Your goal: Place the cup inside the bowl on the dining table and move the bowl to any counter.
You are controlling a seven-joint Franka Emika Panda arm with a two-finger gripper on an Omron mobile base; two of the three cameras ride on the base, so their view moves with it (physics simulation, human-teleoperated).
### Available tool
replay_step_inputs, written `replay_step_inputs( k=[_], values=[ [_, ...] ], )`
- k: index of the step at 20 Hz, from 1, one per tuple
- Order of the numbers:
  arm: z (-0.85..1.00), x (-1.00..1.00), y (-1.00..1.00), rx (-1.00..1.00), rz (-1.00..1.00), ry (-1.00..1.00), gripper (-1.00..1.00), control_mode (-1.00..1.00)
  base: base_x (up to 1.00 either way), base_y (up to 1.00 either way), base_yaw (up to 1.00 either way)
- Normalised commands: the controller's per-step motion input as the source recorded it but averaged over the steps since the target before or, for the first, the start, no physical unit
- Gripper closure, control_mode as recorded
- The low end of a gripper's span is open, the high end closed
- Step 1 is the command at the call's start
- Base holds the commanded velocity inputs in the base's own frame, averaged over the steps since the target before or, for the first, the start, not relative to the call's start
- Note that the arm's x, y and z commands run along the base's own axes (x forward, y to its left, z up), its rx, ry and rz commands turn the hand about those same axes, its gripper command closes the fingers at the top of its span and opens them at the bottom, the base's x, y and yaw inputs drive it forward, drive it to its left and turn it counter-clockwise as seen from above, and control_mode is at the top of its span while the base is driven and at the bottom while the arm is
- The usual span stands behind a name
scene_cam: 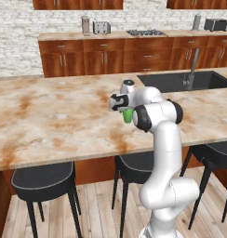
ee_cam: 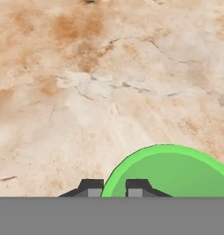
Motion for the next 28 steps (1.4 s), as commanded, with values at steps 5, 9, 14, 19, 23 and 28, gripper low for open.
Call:
replay_step_inputs(
  k=[5,9,14,19,23,28],
  values=[
    [0.26,0.00,-0.05,0.00,0.07,0.00,1.00,-1.00,0.00,0.00,0.00],
    [0.40,-0.02,0.00,0.00,0.03,0.00,1.00,-1.00,0.00,0.00,0.00],
    [0.36,-0.07,-0.01,0.00,0.01,0.00,1.00,-1.00,0.00,0.00,0.00],
    [0.32,-0.22,0.00,-0.03,0.00,0.00,1.00,-1.00,0.00,0.00,0.00],
    [0.32,-0.38,-0.07,-0.02,0.00,0.00,1.00,-1.00,0.00,0.00,0.00],
    [0.12,-0.43,-0.26,-0.01,0.00,0.00,1.00,-1.00,0.00,0.00,0.00]
  ],
)
